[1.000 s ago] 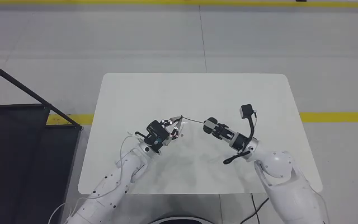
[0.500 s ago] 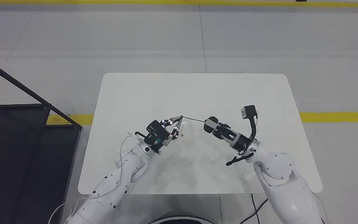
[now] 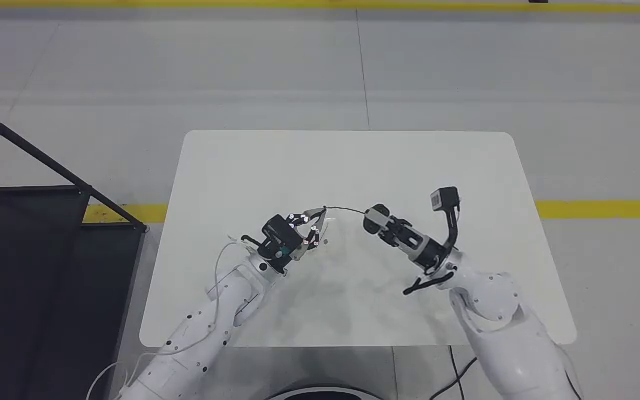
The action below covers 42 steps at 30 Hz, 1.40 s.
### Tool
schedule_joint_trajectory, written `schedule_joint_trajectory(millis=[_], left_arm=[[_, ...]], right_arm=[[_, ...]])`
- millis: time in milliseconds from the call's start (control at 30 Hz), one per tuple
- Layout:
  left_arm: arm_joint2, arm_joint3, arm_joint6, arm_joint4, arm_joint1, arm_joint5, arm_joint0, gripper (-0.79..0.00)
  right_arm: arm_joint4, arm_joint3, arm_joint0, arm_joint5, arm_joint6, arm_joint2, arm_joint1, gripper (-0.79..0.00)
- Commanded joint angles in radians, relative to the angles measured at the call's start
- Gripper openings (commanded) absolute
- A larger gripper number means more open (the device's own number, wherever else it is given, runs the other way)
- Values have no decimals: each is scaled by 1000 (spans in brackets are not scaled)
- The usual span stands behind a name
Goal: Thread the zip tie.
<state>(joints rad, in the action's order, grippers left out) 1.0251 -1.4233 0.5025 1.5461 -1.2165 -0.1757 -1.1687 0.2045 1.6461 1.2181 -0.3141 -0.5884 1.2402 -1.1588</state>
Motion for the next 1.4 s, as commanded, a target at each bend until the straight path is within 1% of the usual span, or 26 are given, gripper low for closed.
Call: schedule_joint_trajectory(millis=[0, 133, 400, 600, 1000, 1233, 1367], left_arm=[[0, 0, 0, 0, 0, 0, 0, -785], [0, 0, 0, 0, 0, 0, 0, -785], [0, -1, -2, 0, 0, 2, -1, -785], [11, -29, -12, 19, -1, 35, -20, -785], [12, -25, 33, 106, -6, 99, -32, -785], [9, -16, 48, 121, -11, 109, -32, -785], [10, -15, 51, 131, -13, 111, -31, -785]], right_arm=[[3, -2, 0, -13, 9, -3, -2, -785], [0, -8, 0, -22, 15, -8, -4, -785], [-66, -2, -14, 32, -10, -13, -2, -785], [-114, 10, -13, 55, -22, -15, 1, -785], [-156, 20, -16, 91, -28, -19, 2, -785], [-173, 21, -24, 114, -34, -25, 1, -785], [-208, 26, -32, 149, -34, -35, 1, -785]])
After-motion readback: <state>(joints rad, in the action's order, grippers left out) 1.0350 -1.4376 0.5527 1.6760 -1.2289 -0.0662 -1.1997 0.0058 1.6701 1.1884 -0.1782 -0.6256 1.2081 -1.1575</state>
